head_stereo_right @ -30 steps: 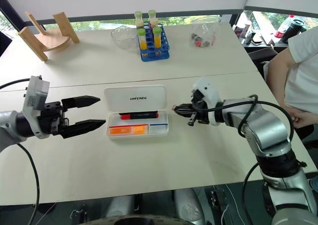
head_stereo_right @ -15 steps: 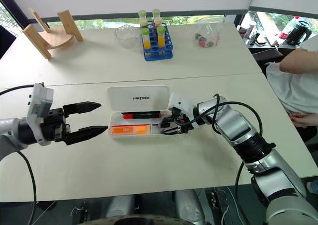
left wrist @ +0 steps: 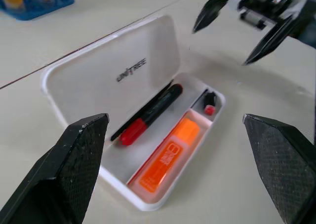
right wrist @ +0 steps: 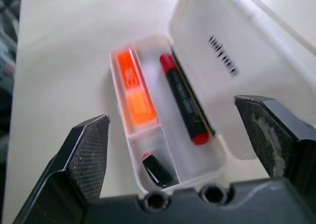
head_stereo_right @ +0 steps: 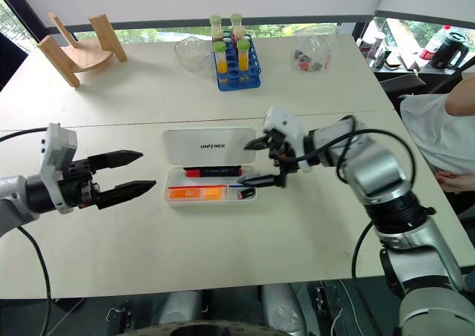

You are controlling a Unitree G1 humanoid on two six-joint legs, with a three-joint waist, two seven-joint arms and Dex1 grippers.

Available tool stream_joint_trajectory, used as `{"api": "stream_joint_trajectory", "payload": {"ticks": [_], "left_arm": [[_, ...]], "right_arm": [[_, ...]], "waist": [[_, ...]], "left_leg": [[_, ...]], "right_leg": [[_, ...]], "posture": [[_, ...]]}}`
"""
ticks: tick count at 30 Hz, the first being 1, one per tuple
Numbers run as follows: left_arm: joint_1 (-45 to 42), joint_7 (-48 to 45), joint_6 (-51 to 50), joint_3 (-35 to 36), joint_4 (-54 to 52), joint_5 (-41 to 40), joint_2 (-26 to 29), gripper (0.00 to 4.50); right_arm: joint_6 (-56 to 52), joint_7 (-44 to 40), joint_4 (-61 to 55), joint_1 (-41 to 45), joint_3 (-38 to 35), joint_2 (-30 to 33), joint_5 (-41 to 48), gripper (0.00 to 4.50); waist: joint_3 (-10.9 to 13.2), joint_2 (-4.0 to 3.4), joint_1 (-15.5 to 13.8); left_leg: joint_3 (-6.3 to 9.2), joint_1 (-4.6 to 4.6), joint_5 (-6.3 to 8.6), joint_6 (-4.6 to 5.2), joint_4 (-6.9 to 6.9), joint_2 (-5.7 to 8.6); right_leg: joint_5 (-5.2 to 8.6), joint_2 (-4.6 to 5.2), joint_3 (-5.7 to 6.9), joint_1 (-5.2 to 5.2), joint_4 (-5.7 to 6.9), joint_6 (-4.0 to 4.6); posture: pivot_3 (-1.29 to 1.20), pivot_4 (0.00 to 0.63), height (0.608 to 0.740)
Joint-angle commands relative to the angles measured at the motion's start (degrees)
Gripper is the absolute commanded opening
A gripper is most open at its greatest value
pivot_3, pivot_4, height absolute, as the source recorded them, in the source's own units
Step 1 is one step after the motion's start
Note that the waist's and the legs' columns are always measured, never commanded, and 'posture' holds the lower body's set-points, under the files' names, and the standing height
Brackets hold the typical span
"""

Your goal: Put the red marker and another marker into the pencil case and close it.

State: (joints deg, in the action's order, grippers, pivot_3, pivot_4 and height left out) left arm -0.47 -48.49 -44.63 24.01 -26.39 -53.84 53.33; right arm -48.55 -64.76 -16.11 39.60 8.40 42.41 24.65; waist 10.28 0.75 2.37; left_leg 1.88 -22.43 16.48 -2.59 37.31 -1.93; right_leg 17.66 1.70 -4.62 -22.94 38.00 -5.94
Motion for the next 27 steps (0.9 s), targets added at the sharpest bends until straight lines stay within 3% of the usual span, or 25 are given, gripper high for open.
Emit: {"api": "stream_joint_trajectory", "payload": {"ticks": [1,8,9,11,13,18,27], "left_arm": [[-1.09,-1.24,0.32,1.0,1.31,0.4,0.88,4.5],[-2.56,-4.31,2.53,-1.18,5.11,4.25,1.29,4.5],[-3.38,-4.2,3.48,-1.85,6.47,5.5,0.71,4.25],[-4.42,-5.22,5.75,-3.33,9.39,8.27,0.24,3.66],[-5.2,-6.31,7.22,-4.19,11.33,9.8,0.02,2.77],[-10.77,-8.51,12.12,-8.21,20.06,14.94,-1.64,0.17],[-34.34,-11.11,28.95,-20.41,53.38,31.27,-11.81,0.03]], "right_arm": [[-3.96,1.68,-5.01,-1.46,-6.27,2.45,4.53,4.46],[-7.23,5.57,-8.55,-5.68,-11.55,6.11,7.74,4.46],[-7.29,6.27,-9.05,-6.27,-11.71,6.17,7.88,4.49],[-7.49,7.49,-9.74,-6.96,-11.95,6.07,8.43,4.5],[-7.63,8.47,-10.02,-7.21,-12.09,6.05,9.04,4.5],[-7.61,10.1,-10.63,-8.31,-12.29,6.47,9.81,4.5],[-7.39,12.18,-11.13,-9.34,-12.11,6.82,10.67,4.5]], "waist": [[0.0,0.0,0.02],[0.0,0.0,0.17],[0.0,0.0,0.19],[0.0,0.0,0.11],[0.01,0.0,0.16],[0.01,0.01,-0.14],[0.02,0.05,-0.97]], "left_leg": [[-0.01,0.0,0.0,0.0,0.0,0.0],[-0.03,0.0,0.0,0.0,-0.01,0.0],[-0.04,0.0,0.0,0.0,-0.01,0.0],[-0.03,0.01,0.0,0.0,-0.01,0.0],[-0.03,0.0,0.0,0.0,-0.02,0.0],[-0.02,-0.01,0.0,0.0,-0.01,0.0],[0.0,-0.08,-0.01,0.01,0.17,0.06]], "right_leg": [[0.0,0.0,0.0,0.0,0.0,0.0],[0.0,-0.01,-0.01,-0.01,0.01,0.0],[0.0,-0.02,-0.02,-0.01,0.01,0.0],[0.0,-0.02,-0.02,-0.02,0.02,0.0],[0.0,-0.04,-0.02,-0.03,0.01,0.0],[0.0,-0.03,0.01,-0.02,0.02,0.0],[-0.01,-0.05,0.04,0.0,0.07,-0.02]], "posture": [[0.0,0.15,0.74],[0.0,0.15,0.74],[0.0,0.15,0.74],[0.0,0.15,0.74],[0.0,0.15,0.74],[0.0,0.15,0.74],[0.0,0.15,0.74]]}}
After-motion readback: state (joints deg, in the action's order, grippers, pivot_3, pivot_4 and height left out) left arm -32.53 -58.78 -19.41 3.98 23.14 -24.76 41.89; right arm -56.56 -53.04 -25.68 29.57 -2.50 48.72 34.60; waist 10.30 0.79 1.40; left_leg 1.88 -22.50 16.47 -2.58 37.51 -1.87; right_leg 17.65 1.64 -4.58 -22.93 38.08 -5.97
